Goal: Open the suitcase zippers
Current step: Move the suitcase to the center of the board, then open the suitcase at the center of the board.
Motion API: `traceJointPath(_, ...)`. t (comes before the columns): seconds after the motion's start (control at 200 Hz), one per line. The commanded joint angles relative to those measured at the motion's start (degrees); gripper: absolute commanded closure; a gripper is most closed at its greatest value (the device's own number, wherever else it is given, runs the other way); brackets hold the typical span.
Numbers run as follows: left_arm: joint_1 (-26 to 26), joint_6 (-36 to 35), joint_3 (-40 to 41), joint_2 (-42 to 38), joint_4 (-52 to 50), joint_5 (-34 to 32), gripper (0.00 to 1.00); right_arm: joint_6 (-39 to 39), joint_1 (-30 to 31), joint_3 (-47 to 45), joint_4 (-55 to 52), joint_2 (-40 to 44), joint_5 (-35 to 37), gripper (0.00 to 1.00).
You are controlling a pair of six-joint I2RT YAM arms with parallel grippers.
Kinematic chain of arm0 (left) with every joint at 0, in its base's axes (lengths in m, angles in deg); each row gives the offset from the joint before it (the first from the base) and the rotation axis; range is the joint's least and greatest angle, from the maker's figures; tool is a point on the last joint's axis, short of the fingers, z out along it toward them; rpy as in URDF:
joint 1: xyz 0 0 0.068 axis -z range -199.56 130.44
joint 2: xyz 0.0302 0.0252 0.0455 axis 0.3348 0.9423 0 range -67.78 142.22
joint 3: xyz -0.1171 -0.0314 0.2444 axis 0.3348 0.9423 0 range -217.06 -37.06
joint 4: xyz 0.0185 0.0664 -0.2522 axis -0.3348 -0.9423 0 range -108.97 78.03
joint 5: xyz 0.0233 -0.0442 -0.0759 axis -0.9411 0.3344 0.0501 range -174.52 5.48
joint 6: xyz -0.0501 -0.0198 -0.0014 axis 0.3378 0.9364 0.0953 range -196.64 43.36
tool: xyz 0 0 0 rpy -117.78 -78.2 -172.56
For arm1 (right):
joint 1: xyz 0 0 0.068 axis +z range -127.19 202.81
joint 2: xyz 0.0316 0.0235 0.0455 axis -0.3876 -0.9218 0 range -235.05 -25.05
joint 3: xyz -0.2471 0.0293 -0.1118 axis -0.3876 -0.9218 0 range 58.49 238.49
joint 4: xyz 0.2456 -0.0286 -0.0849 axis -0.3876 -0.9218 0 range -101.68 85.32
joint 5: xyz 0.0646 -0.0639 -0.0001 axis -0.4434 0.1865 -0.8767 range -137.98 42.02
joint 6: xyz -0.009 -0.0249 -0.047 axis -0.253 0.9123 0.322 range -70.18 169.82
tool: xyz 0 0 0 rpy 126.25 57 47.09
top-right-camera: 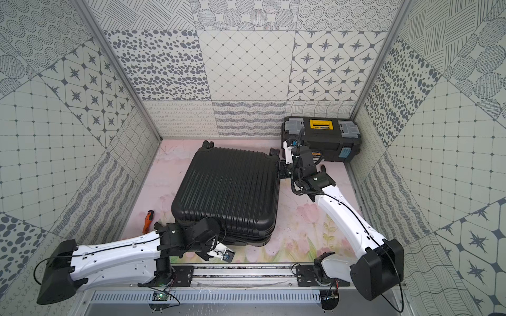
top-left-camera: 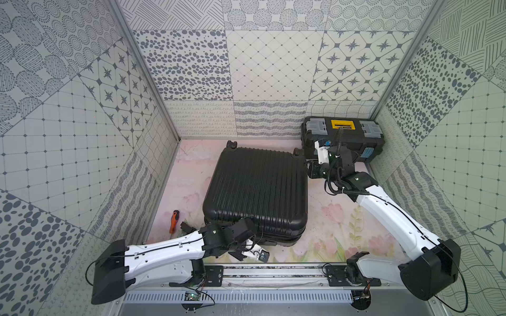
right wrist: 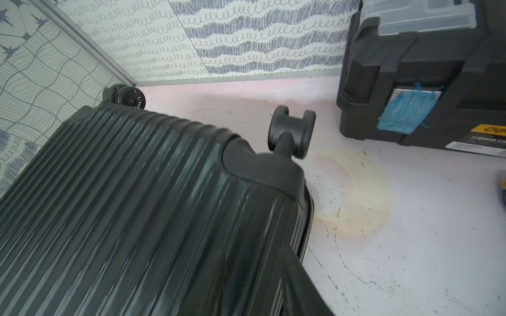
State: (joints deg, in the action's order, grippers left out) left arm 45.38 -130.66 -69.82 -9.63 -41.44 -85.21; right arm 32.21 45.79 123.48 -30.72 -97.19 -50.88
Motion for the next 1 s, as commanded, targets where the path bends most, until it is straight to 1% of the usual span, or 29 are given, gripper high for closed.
traceJointPath(0.0, -8.9, -7.3, -2.7, 10.1, 17.9, 5.5, 0.68, -0.5, -0.8, 0.5, -4.1, 0.3, 0.7, 0.63)
traceJointPath(0.085, -11.2, -6.0, -5.9, 14.4, 19.1, 4.5, 0.59, -1.3, -1.3, -0.4, -3.7, 1.3, 0.0, 0.63)
traceJointPath(0.125, -11.4, -5.8, -7.2, 15.6, 19.4, 4.0, 0.56, -1.2, -1.4, -0.9, -3.5, 1.7, 0.1, 0.62)
traceJointPath(0.18, -11.1, -5.3, -9.4, 16.4, 17.2, 4.3, 0.51, -1.4, -1.9, -1.5, -3.8, 2.2, 0.4, 0.60)
traceJointPath(0.245, -10.0, -1.3, -10.8, 15.4, 16.1, 3.4, 0.47, -2.5, -3.7, -2.8, -4.4, 3.1, -0.3, 0.59)
traceJointPath(0.3, -8.4, 2.6, -11.5, 13.5, 14.1, 1.7, 0.44, -4.4, -6.7, -4.6, -4.7, 4.6, -1.4, 0.59)
traceJointPath(0.395, -5.2, 12.2, -12.6, 8.2, 8.7, -1.7, 0.43, -8.6, -12.2, -9.8, -2.7, 8.8, -4.8, 0.59)
traceJointPath(0.475, -4.1, 19.8, -11.4, 1.7, 5.5, 1.4, 0.41, -11.5, -14.8, -13.6, -0.5, 11.0, -7.4, 0.61)
traceJointPath(0.545, -3.3, 28.6, -9.9, -4.0, 5.3, 2.4, 0.39, -13.9, -17.0, -16.2, 1.5, 10.4, -11.1, 0.62)
traceJointPath(0.62, -3.3, 42.2, -11.2, -7.3, 4.0, 0.3, 0.37, -16.0, -19.5, -17.7, 5.1, 7.5, -15.9, 0.63)
traceJointPath(0.645, -3.4, 46.0, -12.4, -7.6, 1.3, -0.3, 0.37, -16.5, -20.2, -17.5, 6.1, 5.8, -17.5, 0.65)
traceJointPath(0.705, -3.4, 51.7, -16.0, -7.1, -3.5, -0.5, 0.32, -17.4, -20.9, -15.2, 7.9, 1.3, -21.5, 0.69)
traceJointPath(0.75, -3.4, 55.4, -18.4, -6.3, -6.2, -2.4, 0.30, -17.7, -20.8, -12.6, 8.9, -2.3, -23.8, 0.70)
traceJointPath(0.8, -3.8, 59.2, -19.9, -5.9, -7.7, -6.0, 0.28, -17.9, -20.9, -9.1, 9.1, -6.1, -26.0, 0.72)
traceJointPath(0.85, -5.6, 63.0, -21.5, -5.6, -9.3, -8.4, 0.26, -18.7, -20.6, -6.2, 10.0, -9.6, -27.9, 0.73)
traceJointPath(0.885, -8.2, 65.7, -22.6, -5.2, -11.0, -8.4, 0.25, -19.1, -20.3, -4.1, 10.5, -11.9, -29.4, 0.73)
traceJointPath(0.935, -13.3, 69.8, -24.9, -4.1, -14.5, -6.6, 0.24, -19.1, -19.3, -1.0, 10.2, -14.9, -30.9, 0.74)
traceJointPath(0.996, -19.6, 73.5, -27.3, -3.6, -17.6, -2.2, 0.24, -17.9, -17.2, 2.5, 9.1, -17.6, -31.3, 0.75)
